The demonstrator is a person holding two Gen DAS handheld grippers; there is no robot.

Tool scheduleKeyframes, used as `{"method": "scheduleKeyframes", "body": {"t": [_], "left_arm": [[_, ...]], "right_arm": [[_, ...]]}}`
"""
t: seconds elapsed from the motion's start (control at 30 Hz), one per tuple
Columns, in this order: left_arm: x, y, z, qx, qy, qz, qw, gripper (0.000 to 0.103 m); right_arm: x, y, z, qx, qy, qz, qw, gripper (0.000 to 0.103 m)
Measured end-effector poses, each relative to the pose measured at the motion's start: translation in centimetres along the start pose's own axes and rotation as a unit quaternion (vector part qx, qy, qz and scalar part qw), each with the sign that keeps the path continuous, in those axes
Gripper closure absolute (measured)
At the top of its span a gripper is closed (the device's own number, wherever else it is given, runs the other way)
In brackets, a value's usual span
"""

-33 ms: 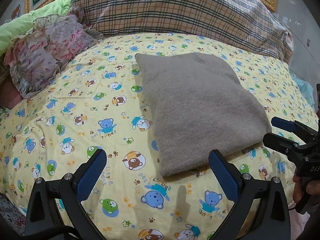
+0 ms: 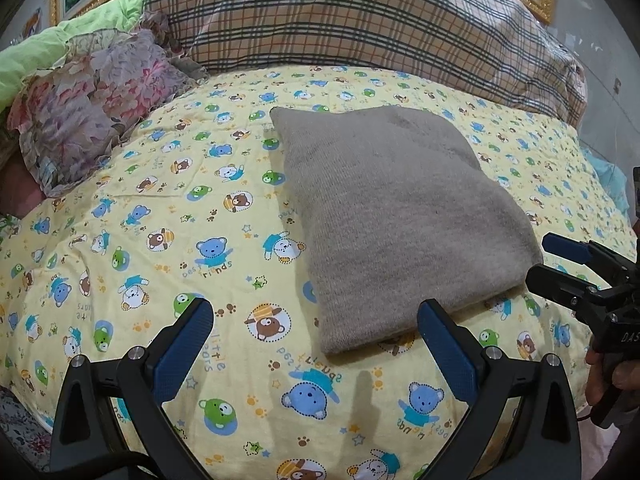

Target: Fold small clothes

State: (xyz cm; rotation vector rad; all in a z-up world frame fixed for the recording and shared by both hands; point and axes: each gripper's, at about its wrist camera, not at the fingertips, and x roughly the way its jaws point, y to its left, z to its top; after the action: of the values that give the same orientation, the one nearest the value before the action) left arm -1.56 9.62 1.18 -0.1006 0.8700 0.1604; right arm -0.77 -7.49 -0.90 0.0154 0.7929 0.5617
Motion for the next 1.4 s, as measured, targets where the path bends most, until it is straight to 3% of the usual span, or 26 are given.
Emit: {"method": "scheduleKeyframes", "body": {"t": [1.4], "left_arm": [[1.5, 0.2, 0.8, 0.007, 0.016, 0.000, 0.9999, 0.001]], "right_arm": [[0.7, -0.6, 0.9, 0.006, 0.003, 0.005, 1.000, 0.006]]}}
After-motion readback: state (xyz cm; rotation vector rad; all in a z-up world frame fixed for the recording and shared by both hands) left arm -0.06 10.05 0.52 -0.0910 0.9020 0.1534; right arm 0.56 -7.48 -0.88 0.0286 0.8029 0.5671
